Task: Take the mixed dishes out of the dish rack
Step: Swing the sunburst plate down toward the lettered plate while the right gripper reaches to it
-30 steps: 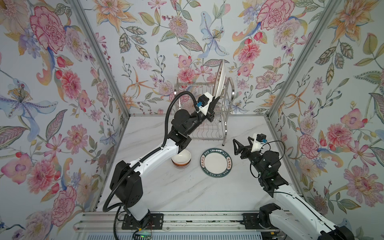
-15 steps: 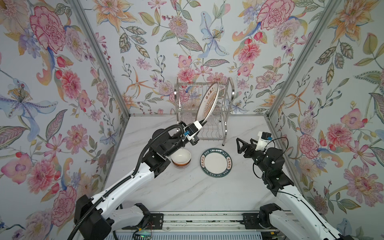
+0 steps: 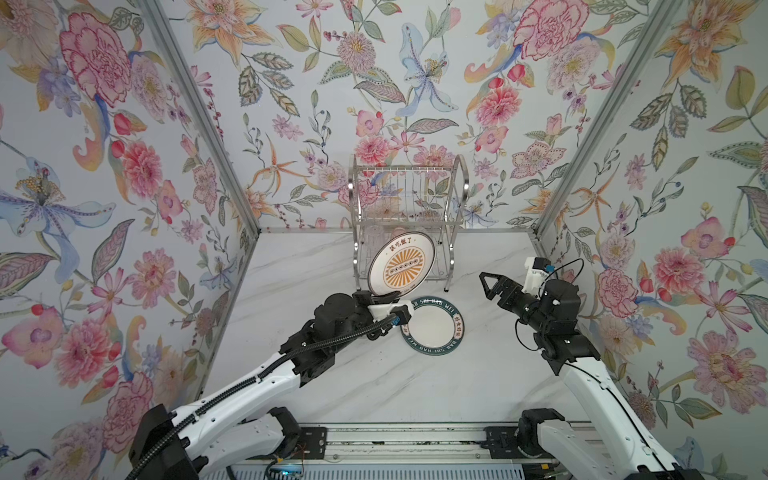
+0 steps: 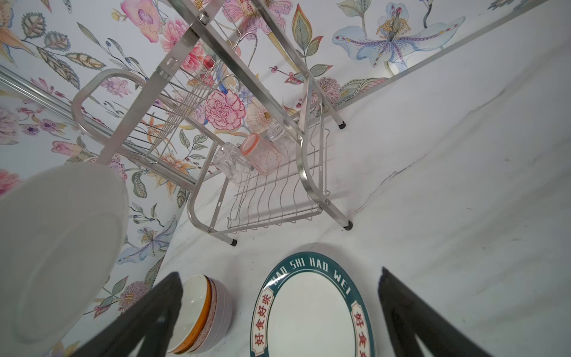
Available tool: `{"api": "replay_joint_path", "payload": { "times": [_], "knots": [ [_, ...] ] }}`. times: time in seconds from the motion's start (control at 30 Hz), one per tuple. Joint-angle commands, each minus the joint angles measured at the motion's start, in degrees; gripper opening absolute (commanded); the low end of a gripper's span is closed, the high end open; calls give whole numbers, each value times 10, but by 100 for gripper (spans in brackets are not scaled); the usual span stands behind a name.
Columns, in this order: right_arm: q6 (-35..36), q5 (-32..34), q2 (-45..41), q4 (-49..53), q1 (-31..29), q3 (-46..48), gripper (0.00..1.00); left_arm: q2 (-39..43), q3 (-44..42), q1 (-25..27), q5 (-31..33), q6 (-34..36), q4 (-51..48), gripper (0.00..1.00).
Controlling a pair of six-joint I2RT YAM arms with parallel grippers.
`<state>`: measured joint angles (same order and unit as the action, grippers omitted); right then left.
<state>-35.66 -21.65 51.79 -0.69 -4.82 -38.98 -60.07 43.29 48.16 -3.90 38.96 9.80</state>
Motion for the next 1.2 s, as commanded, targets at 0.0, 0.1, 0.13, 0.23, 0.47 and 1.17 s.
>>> {"api": "replay_joint_path", "payload": {
  "times": [0.0, 0.1, 0.13, 0.23, 0.47, 1.17],
  "knots": [
    [-18, -68, 10, 6, 7, -23, 98, -16, -8, 8, 46, 80, 37, 0],
    [-20, -110, 24, -3, 7, -32, 96, -49, -8, 16, 56, 116, 49, 0],
    [-21, -126, 31, -3, 7, -37, 96, -60, -8, 18, 58, 128, 54, 0],
    [-20, -157, 49, -2, 4, -46, 94, -91, -12, 26, 66, 162, 68, 0],
    [-22, -180, 112, 4, -30, -69, 88, -146, -12, 48, 79, 215, 107, 0],
    [-21, -158, 275, 54, -89, -125, 49, -218, -6, 84, 92, 257, 153, 0]
  ]
}}
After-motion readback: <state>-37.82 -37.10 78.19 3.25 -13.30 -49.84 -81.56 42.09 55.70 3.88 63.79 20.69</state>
